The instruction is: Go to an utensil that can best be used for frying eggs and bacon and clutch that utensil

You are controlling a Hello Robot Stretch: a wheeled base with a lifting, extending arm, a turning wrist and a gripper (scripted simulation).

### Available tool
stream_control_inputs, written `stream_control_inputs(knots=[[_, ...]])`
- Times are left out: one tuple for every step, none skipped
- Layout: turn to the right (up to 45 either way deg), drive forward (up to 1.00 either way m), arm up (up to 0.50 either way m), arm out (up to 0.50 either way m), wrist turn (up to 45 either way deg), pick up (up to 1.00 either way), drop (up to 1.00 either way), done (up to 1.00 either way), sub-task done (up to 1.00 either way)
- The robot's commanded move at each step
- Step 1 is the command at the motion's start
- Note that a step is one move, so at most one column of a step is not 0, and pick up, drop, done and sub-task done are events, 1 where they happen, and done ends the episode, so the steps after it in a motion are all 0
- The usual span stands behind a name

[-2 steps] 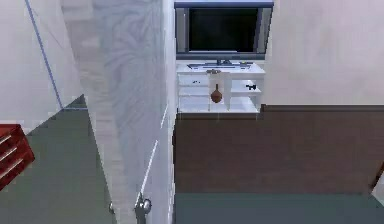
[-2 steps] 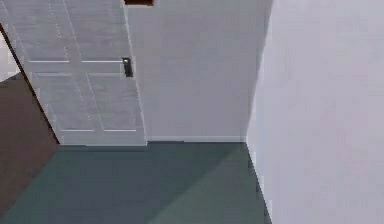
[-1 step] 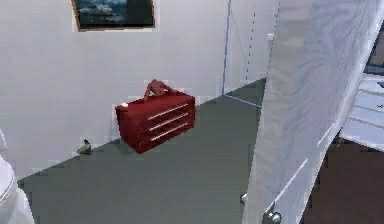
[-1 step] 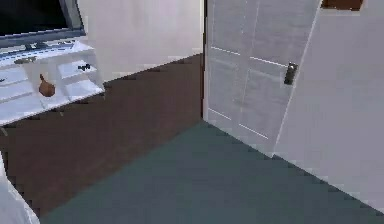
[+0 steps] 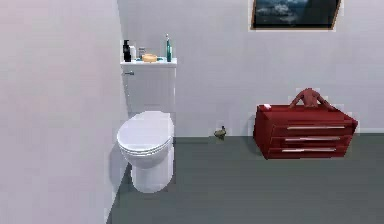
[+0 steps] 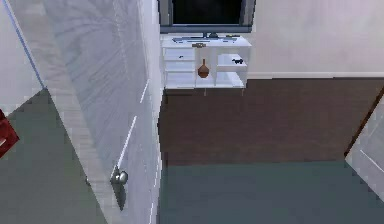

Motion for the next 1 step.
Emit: stream_control_inputs(knots=[[0.0,0.25,0.00,0.00,0.0,0.00,0.00,0.00,0.00]])
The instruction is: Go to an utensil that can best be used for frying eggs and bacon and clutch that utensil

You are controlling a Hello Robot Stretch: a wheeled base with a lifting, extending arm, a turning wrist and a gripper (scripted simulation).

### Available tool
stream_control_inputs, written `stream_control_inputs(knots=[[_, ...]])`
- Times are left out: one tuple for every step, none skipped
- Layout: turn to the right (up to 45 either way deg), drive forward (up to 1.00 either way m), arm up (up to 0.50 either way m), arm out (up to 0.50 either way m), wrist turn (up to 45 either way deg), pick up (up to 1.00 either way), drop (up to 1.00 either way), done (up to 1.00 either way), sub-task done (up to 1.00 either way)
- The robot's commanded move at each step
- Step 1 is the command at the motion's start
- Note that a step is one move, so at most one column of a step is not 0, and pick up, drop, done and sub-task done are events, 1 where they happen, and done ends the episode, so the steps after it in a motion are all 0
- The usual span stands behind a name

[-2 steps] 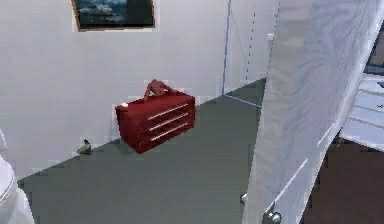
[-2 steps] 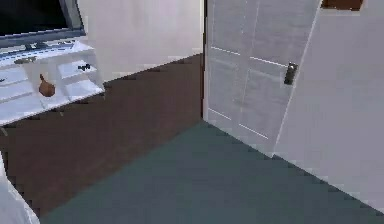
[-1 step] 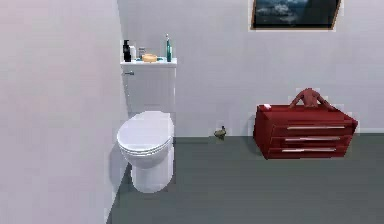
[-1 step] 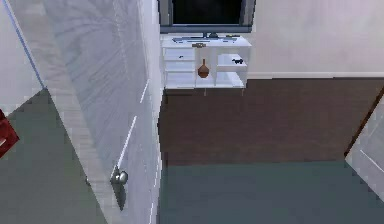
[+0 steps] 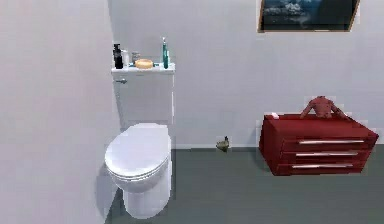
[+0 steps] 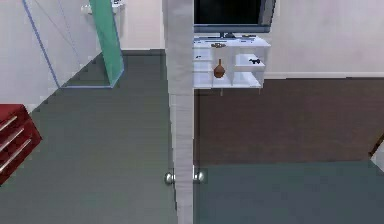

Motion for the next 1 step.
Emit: stream_control_inputs(knots=[[36.0,0.00,0.00,0.00,0.0,0.00,0.00,0.00,0.00]])
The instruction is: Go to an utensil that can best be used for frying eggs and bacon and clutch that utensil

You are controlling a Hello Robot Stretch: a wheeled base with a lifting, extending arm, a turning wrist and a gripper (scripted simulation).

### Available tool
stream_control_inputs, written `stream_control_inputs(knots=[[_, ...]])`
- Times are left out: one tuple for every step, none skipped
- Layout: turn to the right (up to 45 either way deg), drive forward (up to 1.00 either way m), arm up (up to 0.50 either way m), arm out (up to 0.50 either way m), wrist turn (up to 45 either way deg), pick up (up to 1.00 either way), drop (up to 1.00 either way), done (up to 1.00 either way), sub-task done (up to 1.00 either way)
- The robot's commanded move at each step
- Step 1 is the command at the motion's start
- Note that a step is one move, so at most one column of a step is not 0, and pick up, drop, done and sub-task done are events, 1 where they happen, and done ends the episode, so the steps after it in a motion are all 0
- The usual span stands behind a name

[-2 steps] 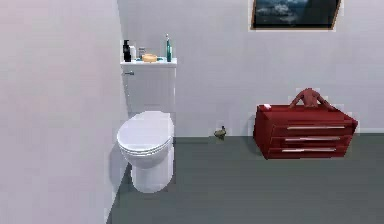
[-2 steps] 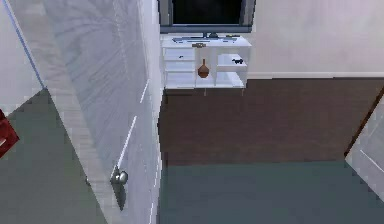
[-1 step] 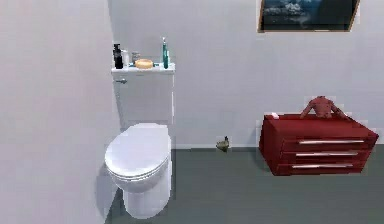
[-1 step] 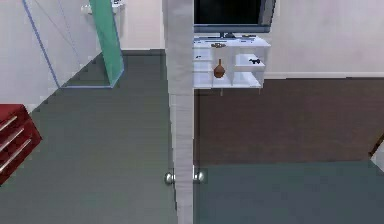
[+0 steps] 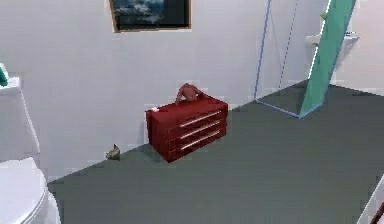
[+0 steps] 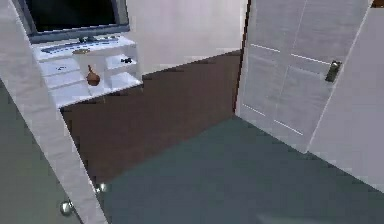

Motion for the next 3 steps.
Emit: stream_control_inputs(knots=[[0.0,0.45,0.00,0.00,0.0,0.00,0.00,0.00,0.00],[45.0,0.00,0.00,0.00,0.0,0.00,0.00,0.00,0.00],[6.0,0.00,0.00,0.00,0.0,0.00,0.00,0.00,0.00]])
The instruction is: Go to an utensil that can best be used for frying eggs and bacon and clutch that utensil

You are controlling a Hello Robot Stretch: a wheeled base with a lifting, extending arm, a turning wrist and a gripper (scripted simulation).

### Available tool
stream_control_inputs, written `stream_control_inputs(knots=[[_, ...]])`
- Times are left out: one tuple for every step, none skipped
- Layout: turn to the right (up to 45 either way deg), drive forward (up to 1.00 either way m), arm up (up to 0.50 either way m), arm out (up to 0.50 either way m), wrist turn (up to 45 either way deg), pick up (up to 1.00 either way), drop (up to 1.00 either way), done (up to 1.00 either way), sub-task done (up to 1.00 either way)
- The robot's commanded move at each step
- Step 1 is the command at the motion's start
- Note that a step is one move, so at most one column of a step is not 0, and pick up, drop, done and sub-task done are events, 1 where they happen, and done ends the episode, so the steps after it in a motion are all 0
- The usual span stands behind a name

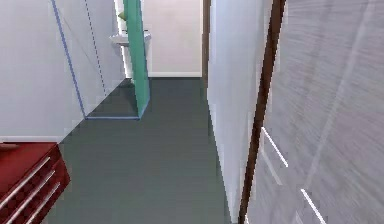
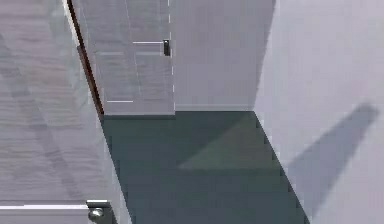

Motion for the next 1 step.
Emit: stream_control_inputs(knots=[[0.0,1.00,0.00,0.00,0.0,0.00,0.00,0.00,0.00]])
